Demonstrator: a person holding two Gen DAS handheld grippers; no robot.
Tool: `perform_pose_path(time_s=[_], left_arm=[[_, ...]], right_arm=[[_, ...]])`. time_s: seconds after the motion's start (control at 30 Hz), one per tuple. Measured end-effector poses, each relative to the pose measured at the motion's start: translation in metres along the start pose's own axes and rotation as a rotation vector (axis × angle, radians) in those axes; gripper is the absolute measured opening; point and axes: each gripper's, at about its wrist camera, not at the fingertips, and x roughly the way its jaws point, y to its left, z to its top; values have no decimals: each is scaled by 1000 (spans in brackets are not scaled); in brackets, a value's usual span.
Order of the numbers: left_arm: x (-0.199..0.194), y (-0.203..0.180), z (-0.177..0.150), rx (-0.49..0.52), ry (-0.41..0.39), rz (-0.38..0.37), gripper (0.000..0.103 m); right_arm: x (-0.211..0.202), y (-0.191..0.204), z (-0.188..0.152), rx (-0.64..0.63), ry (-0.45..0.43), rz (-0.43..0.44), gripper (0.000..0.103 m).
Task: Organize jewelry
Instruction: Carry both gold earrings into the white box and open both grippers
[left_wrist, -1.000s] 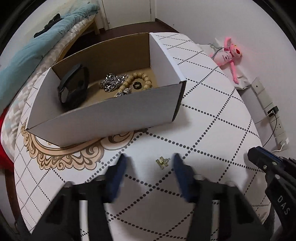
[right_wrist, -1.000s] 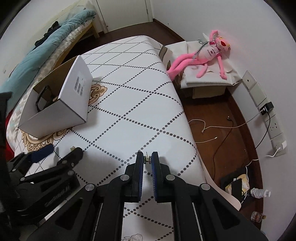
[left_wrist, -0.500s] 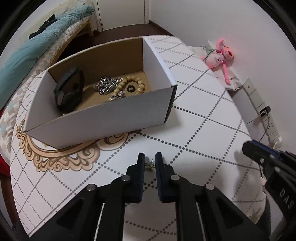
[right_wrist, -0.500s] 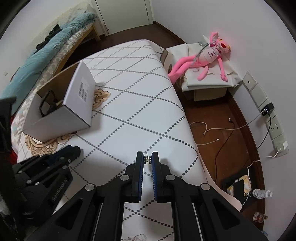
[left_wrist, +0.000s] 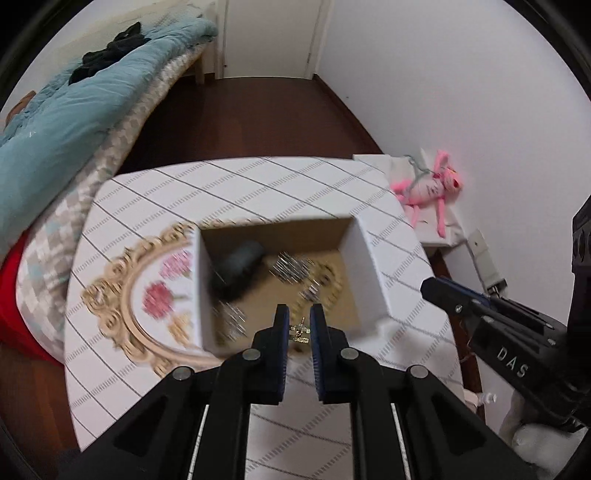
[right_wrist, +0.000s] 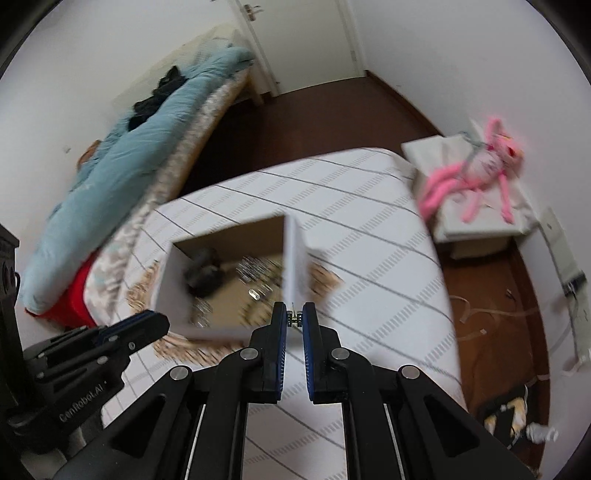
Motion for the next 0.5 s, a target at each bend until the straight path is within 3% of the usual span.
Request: perform_pose_path(time_s=[0.23, 0.33, 0.43, 0.5], left_arm=[[38, 34, 32, -45, 114, 59, 11], [46, 40, 37, -53, 144, 96, 17], [45, 47, 41, -77, 137, 109, 39], [41, 51, 41, -86, 122, 142, 67]], right_arm=[[60, 30, 44, -54, 138, 22, 9], [83, 35, 54, -80, 210, -4, 9], [93, 37, 61, -100, 254, -33, 12], [92, 35, 64, -105, 249, -48, 25]])
